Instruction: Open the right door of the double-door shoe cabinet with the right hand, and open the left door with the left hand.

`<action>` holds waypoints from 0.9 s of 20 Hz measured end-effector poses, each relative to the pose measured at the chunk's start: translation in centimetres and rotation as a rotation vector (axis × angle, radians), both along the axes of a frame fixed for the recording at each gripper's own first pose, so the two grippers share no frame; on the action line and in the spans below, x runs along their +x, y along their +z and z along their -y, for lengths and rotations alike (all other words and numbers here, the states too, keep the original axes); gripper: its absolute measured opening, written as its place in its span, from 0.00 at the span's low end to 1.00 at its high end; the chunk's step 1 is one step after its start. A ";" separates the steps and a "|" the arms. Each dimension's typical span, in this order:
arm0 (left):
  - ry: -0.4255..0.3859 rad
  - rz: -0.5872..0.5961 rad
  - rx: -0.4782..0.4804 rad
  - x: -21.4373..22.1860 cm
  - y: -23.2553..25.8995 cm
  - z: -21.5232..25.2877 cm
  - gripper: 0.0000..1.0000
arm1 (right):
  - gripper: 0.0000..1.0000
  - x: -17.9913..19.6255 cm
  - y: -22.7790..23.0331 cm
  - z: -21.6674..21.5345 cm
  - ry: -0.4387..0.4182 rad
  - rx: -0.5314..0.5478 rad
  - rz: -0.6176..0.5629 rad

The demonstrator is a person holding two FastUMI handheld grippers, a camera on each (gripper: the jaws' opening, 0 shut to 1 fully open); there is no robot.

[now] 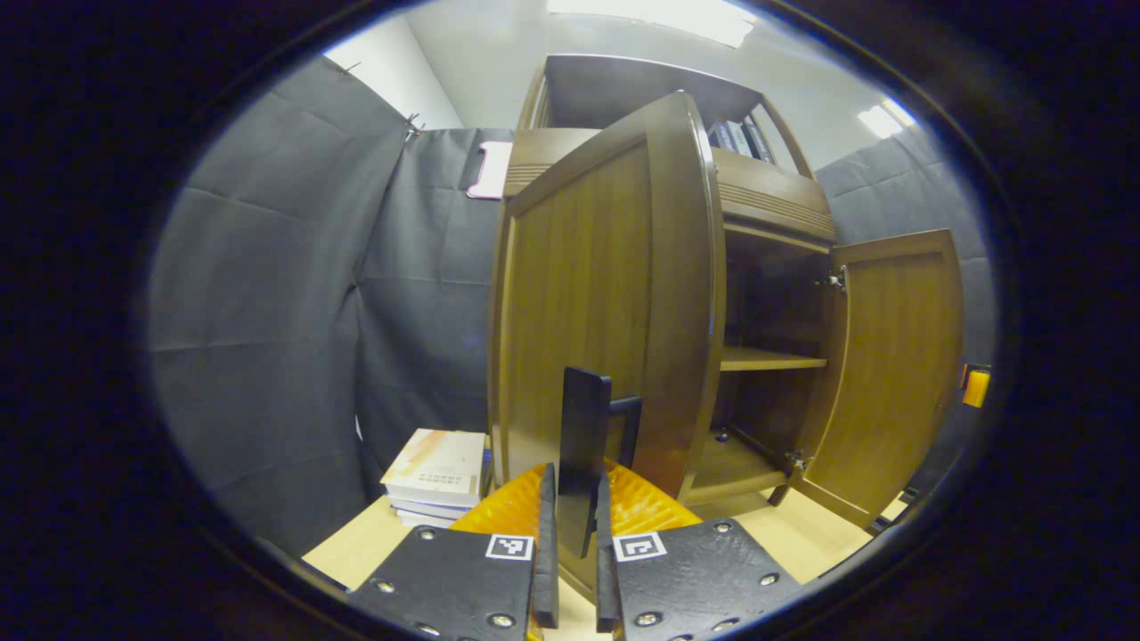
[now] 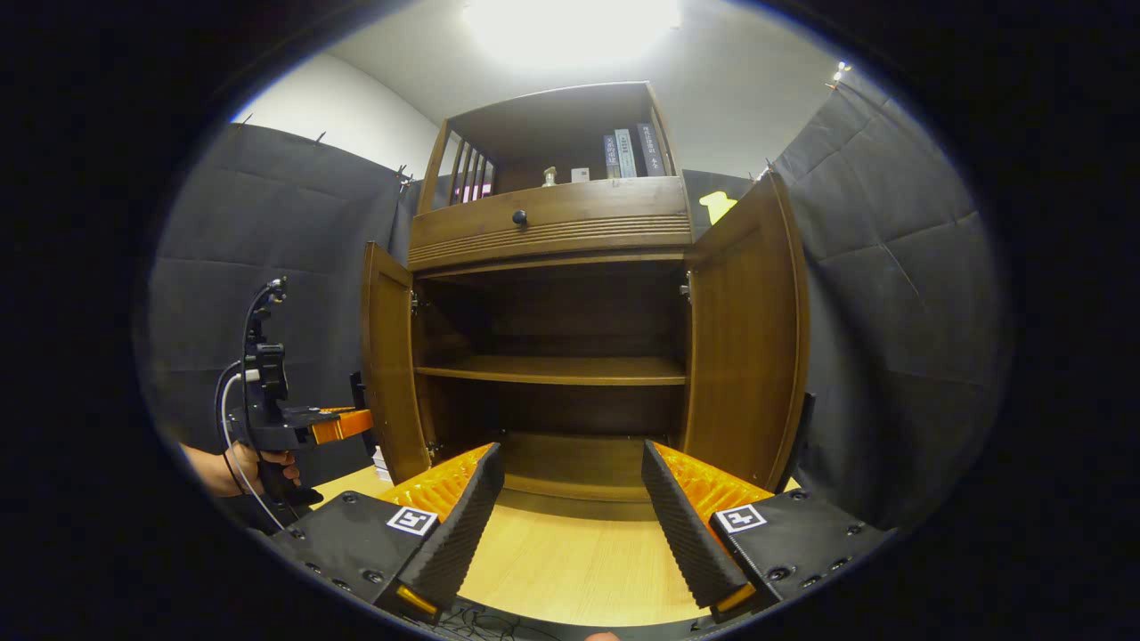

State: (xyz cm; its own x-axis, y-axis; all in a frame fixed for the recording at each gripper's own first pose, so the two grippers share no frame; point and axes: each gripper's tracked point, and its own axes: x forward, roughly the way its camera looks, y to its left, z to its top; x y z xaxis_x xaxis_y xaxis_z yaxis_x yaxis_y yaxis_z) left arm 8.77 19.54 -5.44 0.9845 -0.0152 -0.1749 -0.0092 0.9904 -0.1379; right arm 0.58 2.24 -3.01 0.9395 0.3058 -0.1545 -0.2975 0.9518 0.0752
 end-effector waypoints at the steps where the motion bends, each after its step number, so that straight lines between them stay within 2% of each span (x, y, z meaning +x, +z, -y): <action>1: 0.008 -0.001 0.009 -0.3 0.0 -0.8 0.19 | 0.98 0.0 0.0 -0.6 0.009 0.001 0.000; 3: 0.025 -0.004 0.018 -0.9 0.0 -2.3 0.21 | 0.98 0.1 0.0 -1.9 0.025 0.000 0.003; 5: 0.041 -0.009 0.015 -1.6 -0.3 -3.7 0.15 | 0.98 0.2 0.0 -3.2 0.045 0.001 0.005; 7: 0.086 -0.006 0.041 -1.9 -0.6 -6.0 0.15 | 0.97 0.0 -0.4 -4.5 0.067 0.002 0.007; 11: 0.122 -0.010 0.030 -3.1 -0.6 -9.3 0.09 | 0.98 0.4 -0.4 -6.9 0.099 0.005 0.010; 13: 0.142 -0.013 0.038 -3.3 -0.8 -11.4 0.09 | 0.98 0.6 -0.4 -8.0 0.111 0.009 0.010; 18: 0.109 -0.006 0.072 -3.4 -1.0 -12.9 0.09 | 0.98 1.0 -0.4 -10.6 0.129 0.005 0.013</action>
State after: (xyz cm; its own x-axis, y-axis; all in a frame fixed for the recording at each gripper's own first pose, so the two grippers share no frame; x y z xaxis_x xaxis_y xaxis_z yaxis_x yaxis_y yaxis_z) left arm 5.34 32.41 -6.42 0.9786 0.1048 -0.1770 -0.1180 0.9908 -0.0658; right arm 1.60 12.85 -3.40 0.8943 0.4248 -0.1406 -0.4181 0.9053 0.0752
